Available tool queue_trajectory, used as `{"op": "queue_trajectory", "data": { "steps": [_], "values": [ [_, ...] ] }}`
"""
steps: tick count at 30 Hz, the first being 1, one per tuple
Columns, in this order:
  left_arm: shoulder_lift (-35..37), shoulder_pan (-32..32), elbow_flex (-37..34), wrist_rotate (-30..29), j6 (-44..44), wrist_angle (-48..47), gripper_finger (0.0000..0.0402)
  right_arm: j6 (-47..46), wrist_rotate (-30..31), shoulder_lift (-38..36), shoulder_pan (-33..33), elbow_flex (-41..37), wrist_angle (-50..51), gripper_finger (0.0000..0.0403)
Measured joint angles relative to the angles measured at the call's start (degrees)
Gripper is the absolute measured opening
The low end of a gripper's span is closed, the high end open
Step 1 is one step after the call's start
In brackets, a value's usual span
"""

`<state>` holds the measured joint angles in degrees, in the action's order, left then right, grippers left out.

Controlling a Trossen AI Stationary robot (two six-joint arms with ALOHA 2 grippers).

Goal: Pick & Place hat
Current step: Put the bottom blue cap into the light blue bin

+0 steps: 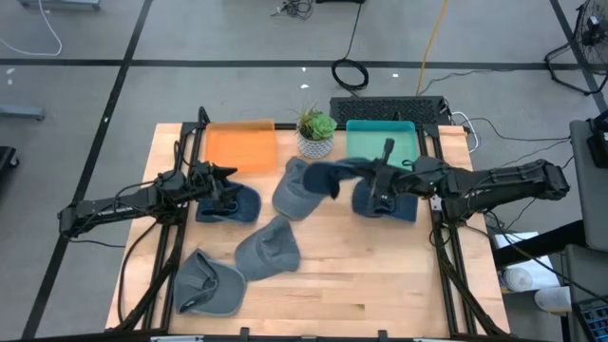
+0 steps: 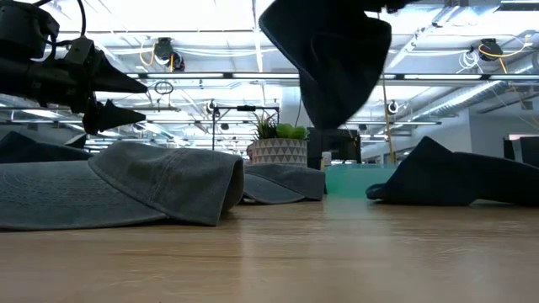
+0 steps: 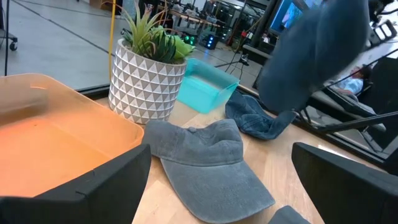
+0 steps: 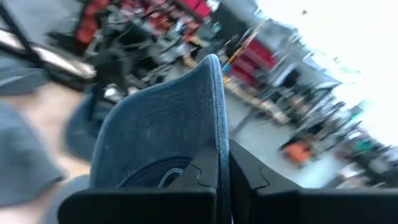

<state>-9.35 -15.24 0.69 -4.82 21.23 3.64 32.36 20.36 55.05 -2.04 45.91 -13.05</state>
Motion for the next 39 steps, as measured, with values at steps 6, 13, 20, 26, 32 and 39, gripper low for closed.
{"op": "queue_trajectory", "data": {
  "steps": [6,13,20,26,32,39],
  "values": [
    [-0.01,0.01,0.0,0.0,0.0,-0.01,0.0399,9.96,0.83,0.0,0.63,0.0,-7.54,0.0],
    [-0.01,0.0,0.0,0.0,0.0,0.0,0.0399,24.32,0.83,0.05,0.63,0.0,-12.71,0.0],
    [-0.02,0.02,0.0,0.0,0.0,-0.02,0.0399,34.89,5.02,0.47,0.71,0.0,-15.88,0.0],
    [-0.01,0.02,0.0,0.01,0.05,1.68,0.0399,39.25,5.81,1.63,1.29,0.0,-20.49,0.0],
    [-0.02,0.0,0.0,0.2,3.44,6.68,0.0399,41.5,10.21,3.24,1.33,0.0,-24.82,0.0001],
    [-0.02,0.0,0.0,-4.82,17.39,11.53,0.0399,37.39,9.95,4.66,1.31,0.0,-32.39,0.0002]
  ]
}}
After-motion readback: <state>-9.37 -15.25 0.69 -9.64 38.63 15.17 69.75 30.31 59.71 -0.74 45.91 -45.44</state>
